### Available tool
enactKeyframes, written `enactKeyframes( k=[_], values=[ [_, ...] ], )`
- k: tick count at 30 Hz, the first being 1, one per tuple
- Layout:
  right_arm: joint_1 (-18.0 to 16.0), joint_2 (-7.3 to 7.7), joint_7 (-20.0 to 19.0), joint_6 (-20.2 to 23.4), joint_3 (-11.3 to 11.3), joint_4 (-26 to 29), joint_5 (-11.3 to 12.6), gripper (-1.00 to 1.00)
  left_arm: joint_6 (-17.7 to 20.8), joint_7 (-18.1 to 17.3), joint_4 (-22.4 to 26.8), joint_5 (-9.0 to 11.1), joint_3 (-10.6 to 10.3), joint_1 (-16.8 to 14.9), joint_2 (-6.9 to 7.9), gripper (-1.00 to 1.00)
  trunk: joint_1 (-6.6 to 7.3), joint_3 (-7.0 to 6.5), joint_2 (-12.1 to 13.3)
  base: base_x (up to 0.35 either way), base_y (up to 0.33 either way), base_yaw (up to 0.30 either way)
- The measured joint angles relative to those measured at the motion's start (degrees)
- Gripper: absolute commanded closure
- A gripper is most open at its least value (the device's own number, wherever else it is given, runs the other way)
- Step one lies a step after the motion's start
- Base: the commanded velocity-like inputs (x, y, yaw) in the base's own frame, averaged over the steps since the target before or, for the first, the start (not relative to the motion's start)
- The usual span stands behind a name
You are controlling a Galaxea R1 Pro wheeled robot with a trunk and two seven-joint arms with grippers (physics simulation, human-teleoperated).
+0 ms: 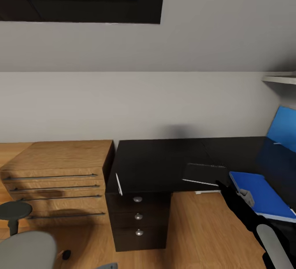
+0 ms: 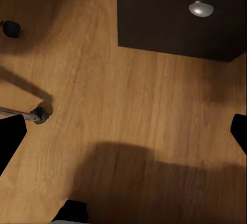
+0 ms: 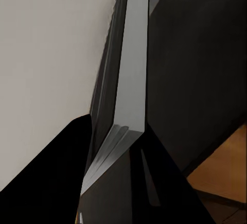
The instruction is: In the bedroom, organize the workspace by keeping the computer under the desk, ensuring the monitor is on the desk, placing the keyboard on the desk next to the monitor, placing the mouse on the desk next to the keyboard, moving the folder from the swivel chair onto the desk next to the mouse, stacking the notebook on top of the folder with the pen on top of the notebook, and positioning the swivel chair next to the desk.
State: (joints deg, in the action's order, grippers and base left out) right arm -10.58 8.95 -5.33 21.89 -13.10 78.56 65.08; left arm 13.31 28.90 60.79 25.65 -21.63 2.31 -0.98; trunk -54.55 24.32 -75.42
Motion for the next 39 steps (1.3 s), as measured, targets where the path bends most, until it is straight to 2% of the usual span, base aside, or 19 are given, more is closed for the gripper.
enactKeyframes(
  k=[13,23,30,39],
  values=[
    [0.0,-0.05,-0.2,-0.2,-0.7,0.0,0.0,1.0,-0.1,0.0,0.0,0.1,-0.1,0.0,0.02,-1.0,0.0,0.0,0.0,0.0,-0.133,-0.291],
    [0.0,-0.07,-0.1,0.0,-1.3,0.3,-0.1,1.0,-0.2,0.3,-0.2,0.2,-0.1,0.0,0.0,-1.0,0.0,0.0,0.0,0.0,-0.022,-0.251],
    [0.0,-0.04,-0.2,0.1,-1.4,0.3,0.0,1.0,-0.2,0.2,-4.3,0.1,-0.4,0.0,-0.28,-1.0,0.0,0.0,0.0,0.0,-0.001,-0.079],
    [0.0,-0.19,-0.1,-0.3,-1.3,0.2,-0.2,1.0,-0.2,0.2,-5.4,0.1,-0.3,0.0,-0.35,-1.0,0.0,0.0,0.0,0.0,0.0,-0.008]
  ],
)
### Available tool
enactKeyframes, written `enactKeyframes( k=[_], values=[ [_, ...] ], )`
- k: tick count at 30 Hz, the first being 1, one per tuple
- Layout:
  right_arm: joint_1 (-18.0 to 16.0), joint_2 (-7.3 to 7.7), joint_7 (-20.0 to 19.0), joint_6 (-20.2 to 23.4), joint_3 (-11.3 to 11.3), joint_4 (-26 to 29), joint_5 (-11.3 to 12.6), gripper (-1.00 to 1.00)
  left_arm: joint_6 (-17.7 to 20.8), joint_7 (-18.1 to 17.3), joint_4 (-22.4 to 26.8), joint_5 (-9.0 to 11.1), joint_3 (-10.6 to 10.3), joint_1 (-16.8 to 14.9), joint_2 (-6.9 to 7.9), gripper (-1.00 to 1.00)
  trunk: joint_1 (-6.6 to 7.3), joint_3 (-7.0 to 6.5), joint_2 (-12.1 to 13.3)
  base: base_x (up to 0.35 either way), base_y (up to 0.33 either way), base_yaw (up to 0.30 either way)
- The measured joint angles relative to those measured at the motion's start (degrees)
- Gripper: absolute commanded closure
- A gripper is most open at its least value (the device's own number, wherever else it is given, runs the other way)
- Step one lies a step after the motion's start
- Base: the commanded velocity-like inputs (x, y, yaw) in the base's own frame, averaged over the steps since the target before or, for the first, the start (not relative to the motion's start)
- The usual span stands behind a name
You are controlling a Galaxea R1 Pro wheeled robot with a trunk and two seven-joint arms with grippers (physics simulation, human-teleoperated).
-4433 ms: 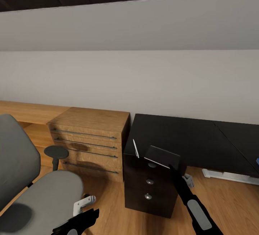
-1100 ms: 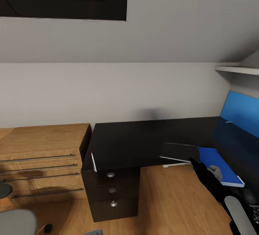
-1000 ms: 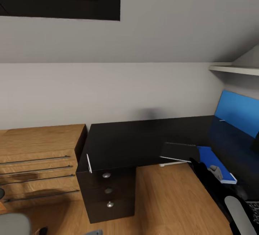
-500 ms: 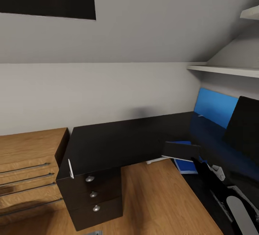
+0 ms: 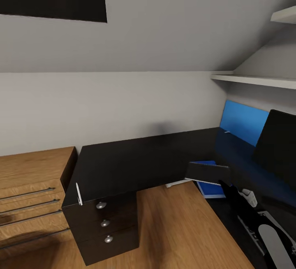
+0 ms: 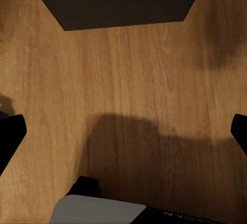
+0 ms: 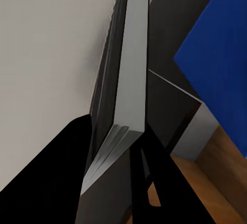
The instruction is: In the bedroom, organize the workspace by keeping the computer under the desk, ensuring the monitor is on the desk, placing the keyboard on the desk next to the monitor, placing the mouse on the desk next to the keyboard, moving the folder from the swivel chair onto the desk next to the mouse, stacking the notebook on top of the folder with the pen on top of the notebook, and positioning the swivel chair next to the desk.
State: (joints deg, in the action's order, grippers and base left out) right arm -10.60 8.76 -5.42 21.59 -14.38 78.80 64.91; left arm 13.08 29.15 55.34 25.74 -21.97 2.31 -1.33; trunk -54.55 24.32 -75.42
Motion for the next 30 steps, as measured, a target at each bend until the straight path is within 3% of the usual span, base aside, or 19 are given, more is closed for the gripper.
enactKeyframes(
  k=[6,13,16,23,28,30],
  values=[
    [0.0,-0.69,0.2,-4.3,0.1,-0.2,-0.3,1.0,0.0,0.0,-0.1,0.0,0.0,0.0,0.0,-1.0,0.0,0.0,0.0,0.0,0.0,0.0],
    [0.0,-3.85,4.1,-18.3,0.5,-0.3,-0.4,1.0,0.0,0.0,-0.1,0.0,0.0,0.0,-0.01,-1.0,0.0,0.0,0.0,0.0,0.0,0.0],
    [0.0,-5.57,6.2,-22.1,0.7,-0.6,-0.3,1.0,0.0,0.0,-0.1,0.0,-0.1,0.0,-0.01,-1.0,0.0,0.0,0.0,0.0,0.0,0.0],
    [0.0,-8.95,7.4,-27.2,0.9,-0.8,-0.3,1.0,0.0,-0.1,-0.2,0.0,-0.1,0.0,-0.01,-1.0,0.0,0.0,0.0,0.0,0.0,0.0],
    [0.0,-9.82,7.7,-28.5,1.3,-0.8,-0.4,1.0,0.0,-0.1,-0.2,0.0,-0.1,0.0,-0.01,-1.0,0.0,0.0,0.0,0.0,0.0,0.0],
    [0.0,-10.09,7.8,-28.8,3.6,-0.8,-0.8,1.0,0.0,-0.1,-0.2,0.0,-0.2,0.0,-0.01,-1.0,0.0,0.0,0.0,0.0,0.0,0.0]
  ],
)
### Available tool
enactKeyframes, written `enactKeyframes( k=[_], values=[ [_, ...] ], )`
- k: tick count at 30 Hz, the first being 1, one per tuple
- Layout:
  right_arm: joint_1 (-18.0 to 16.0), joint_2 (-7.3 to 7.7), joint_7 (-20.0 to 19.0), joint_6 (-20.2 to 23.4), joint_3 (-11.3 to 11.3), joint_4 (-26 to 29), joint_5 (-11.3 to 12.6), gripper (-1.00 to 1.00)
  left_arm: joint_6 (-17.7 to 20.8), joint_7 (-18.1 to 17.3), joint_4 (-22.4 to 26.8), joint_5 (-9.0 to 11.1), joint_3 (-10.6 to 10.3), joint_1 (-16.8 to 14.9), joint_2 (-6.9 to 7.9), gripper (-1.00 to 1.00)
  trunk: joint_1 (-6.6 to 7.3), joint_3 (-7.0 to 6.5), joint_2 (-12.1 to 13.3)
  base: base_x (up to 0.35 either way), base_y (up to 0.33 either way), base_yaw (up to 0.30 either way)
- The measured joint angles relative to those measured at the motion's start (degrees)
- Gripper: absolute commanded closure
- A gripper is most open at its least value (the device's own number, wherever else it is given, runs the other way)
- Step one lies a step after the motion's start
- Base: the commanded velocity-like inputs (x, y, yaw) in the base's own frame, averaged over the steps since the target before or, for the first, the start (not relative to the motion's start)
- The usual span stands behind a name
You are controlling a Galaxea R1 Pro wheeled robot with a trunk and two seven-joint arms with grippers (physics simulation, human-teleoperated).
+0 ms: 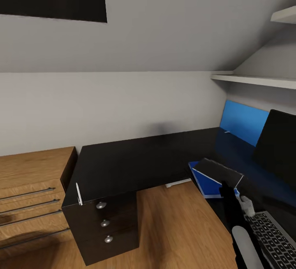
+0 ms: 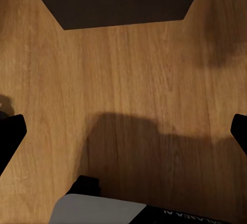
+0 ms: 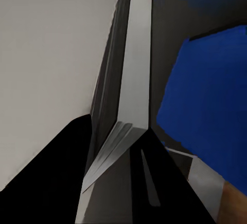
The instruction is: In the bedroom, organize the workspace by keeping the computer under the desk, ensuring the monitor is on the desk, placing the keyboard on the desk next to the monitor, placing the mouse on the desk next to the keyboard, moving the folder from the swivel chair onto the desk next to the mouse, stacking the notebook on top of the folder with the pen on top of the notebook, and positioning the swivel chair next to the desk.
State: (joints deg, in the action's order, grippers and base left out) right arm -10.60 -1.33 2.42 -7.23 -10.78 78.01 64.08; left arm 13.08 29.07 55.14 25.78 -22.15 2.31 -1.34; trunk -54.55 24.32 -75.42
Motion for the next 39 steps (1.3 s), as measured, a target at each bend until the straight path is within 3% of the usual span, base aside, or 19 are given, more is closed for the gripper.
enactKeyframes(
  k=[6,20,39],
  values=[
    [0.0,-0.03,-0.2,-0.1,1.3,0.2,0.0,1.0,0.0,0.0,0.0,0.0,0.0,0.0,0.0,-1.0,0.02,0.0,0.0,0.081,0.0,0.0],
    [0.0,0.08,-0.1,-0.3,0.9,0.1,0.1,1.0,0.0,0.0,0.0,-0.1,0.1,0.0,0.0,-1.0,0.02,0.0,0.0,0.235,-0.06,0.0],
    [0.0,0.38,3.3,-2.4,1.0,-1.7,-0.4,1.0,0.1,0.1,0.0,0.0,0.0,0.0,0.0,-1.0,0.0,0.0,0.0,0.014,-0.017,0.0]
  ],
)
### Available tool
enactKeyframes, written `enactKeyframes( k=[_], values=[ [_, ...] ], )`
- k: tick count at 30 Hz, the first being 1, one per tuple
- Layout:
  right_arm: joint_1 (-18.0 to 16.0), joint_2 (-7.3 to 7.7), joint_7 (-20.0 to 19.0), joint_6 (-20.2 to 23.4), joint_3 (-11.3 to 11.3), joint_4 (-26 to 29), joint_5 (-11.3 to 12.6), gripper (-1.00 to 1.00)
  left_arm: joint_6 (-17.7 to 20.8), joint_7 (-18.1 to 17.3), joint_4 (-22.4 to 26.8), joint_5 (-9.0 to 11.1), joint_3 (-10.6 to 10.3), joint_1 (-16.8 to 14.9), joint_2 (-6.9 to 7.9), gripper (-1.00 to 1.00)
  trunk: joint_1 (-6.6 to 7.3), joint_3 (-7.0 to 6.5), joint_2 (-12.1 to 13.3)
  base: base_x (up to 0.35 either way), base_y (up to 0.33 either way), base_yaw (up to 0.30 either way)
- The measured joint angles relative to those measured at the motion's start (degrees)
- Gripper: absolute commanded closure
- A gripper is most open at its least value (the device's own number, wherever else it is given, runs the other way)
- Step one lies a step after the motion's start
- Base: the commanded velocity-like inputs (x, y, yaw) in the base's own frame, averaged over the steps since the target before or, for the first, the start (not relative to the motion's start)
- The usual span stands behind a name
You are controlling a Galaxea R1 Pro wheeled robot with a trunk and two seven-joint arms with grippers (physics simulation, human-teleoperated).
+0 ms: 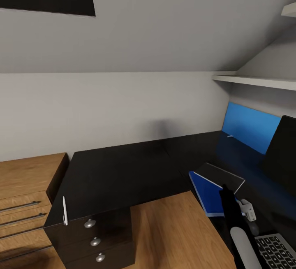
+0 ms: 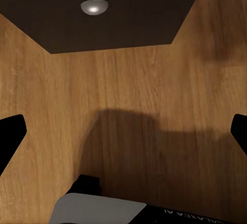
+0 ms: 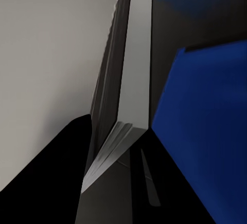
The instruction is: In the bedroom, organize the workspace by keeping the computer under the desk, ensuring the monitor is on the desk, placing the keyboard on the desk next to the monitor, placing the mouse on the desk next to the keyboard, moving the folder from the swivel chair onto the desk next to the mouse, stacking the notebook on top of the folder with the pen on top of the notebook, and positioning the swivel chair next to the desk.
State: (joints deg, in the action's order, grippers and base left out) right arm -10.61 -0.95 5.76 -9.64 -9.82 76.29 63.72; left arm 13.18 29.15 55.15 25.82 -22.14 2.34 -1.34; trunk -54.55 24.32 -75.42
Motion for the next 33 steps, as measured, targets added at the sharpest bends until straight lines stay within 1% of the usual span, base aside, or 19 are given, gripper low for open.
enactKeyframes(
  k=[6,21,33],
  values=[
    [0.0,0.0,0.1,0.0,0.2,-0.2,0.0,1.0,0.0,0.0,0.0,0.0,0.0,0.0,0.0,-1.0,0.0,0.0,0.0,0.0,0.0,0.0],
    [-0.2,0.0,0.2,0.2,0.4,-2.9,-0.1,1.0,0.0,0.0,0.0,0.0,0.1,0.0,0.0,-1.0,0.0,0.0,0.0,0.0,0.0,0.0],
    [-0.2,0.0,0.2,0.2,0.4,-3.0,-0.1,1.0,0.0,0.0,0.0,0.0,0.1,0.0,0.0,-1.0,0.0,0.0,0.0,0.0,0.0,0.0]
  ],
)
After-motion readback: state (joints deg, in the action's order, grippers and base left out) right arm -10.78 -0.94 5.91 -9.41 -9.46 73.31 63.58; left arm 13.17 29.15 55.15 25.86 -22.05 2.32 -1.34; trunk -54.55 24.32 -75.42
